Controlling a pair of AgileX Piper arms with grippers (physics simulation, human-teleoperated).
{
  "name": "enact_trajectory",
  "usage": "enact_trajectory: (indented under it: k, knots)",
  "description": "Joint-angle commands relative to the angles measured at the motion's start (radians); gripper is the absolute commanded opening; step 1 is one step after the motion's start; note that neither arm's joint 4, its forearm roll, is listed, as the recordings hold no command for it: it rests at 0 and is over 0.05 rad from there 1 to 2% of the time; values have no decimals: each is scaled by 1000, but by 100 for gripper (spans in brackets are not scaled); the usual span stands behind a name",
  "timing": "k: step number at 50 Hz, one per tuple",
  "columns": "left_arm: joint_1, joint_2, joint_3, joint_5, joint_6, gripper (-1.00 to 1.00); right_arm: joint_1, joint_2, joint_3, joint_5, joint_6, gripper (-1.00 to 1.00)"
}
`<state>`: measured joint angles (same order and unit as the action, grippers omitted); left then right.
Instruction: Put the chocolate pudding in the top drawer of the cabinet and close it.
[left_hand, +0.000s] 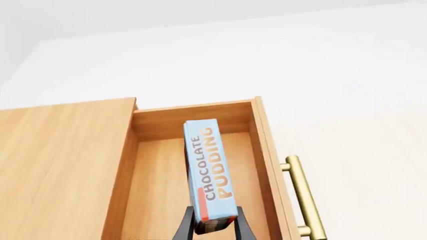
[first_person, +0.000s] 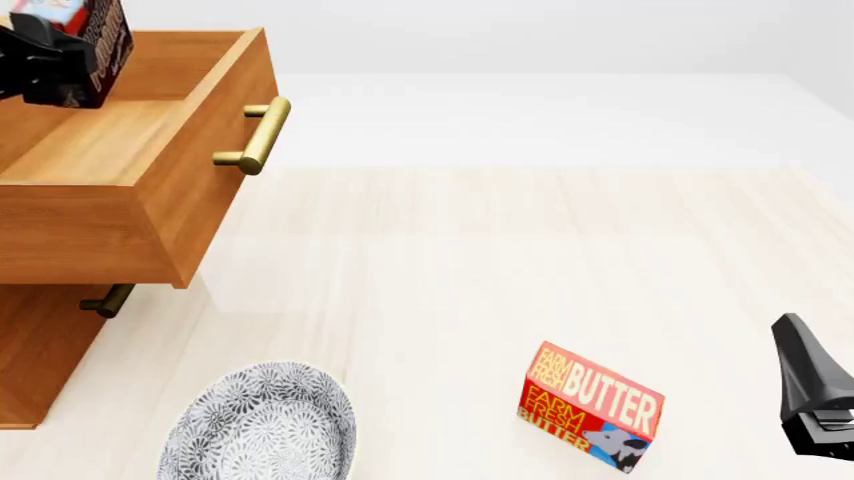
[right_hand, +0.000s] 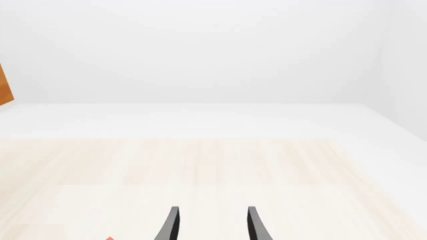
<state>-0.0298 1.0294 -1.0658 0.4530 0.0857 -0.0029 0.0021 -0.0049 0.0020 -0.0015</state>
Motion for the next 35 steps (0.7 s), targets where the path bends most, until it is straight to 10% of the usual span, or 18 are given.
enact_trajectory:
  k: [1,35]
  knots:
    - [16,19,-28,17,-5,-100,0,0,0,0,0,100]
    - [27,148,-47,-78,-48,-100,0,0,0,0,0,100]
